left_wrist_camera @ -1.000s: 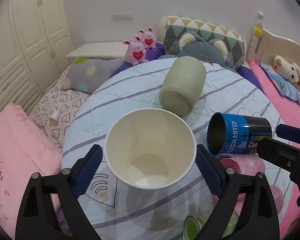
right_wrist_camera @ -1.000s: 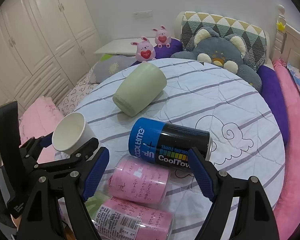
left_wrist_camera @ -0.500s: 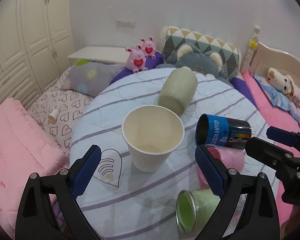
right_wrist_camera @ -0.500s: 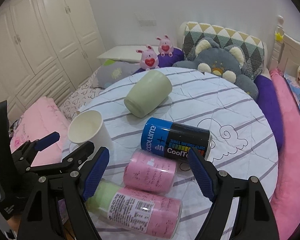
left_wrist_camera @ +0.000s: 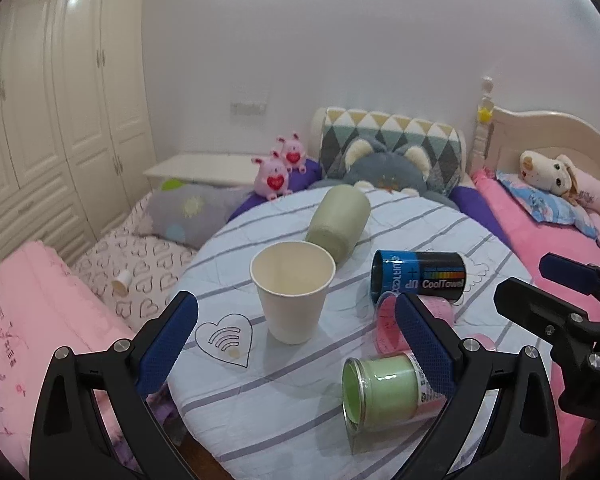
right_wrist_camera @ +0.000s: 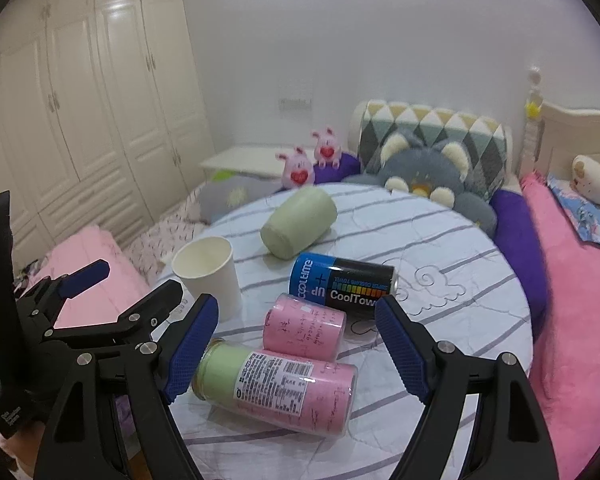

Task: Flip cup upright

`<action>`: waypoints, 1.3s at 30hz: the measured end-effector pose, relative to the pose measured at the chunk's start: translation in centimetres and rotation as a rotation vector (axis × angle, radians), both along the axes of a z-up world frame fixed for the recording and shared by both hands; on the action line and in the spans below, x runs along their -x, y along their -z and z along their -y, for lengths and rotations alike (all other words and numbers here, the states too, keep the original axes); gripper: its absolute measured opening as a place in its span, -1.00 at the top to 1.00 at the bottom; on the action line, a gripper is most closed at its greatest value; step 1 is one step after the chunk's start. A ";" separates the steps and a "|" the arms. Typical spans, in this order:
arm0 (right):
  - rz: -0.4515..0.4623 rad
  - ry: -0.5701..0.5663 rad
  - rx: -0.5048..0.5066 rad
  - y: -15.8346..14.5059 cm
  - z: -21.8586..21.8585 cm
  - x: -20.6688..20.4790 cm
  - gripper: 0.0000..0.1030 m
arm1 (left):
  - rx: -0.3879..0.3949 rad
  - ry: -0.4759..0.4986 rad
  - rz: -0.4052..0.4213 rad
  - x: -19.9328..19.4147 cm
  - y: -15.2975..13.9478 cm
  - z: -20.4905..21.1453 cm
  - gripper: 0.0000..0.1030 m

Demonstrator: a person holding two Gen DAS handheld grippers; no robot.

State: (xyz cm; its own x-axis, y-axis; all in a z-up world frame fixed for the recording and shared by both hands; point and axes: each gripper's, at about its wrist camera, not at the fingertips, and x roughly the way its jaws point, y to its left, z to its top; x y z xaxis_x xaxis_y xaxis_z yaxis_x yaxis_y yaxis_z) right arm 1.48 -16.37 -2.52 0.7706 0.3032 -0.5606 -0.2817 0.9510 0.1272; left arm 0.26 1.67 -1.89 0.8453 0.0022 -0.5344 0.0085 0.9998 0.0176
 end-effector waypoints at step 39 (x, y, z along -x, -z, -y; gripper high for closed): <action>0.200 -0.001 -0.081 0.5 2.4 1.3 -0.60 | -0.071 -0.059 0.120 3.5 -2.6 1.7 -1.00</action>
State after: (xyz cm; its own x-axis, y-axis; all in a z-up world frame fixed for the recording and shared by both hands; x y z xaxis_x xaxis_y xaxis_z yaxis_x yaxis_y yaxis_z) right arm 0.23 -18.75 -3.06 0.8637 0.3421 -0.3700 -0.3102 0.9396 0.1447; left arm -3.25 -0.04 0.70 0.9005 0.0876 -0.4259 -0.0563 0.9947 0.0855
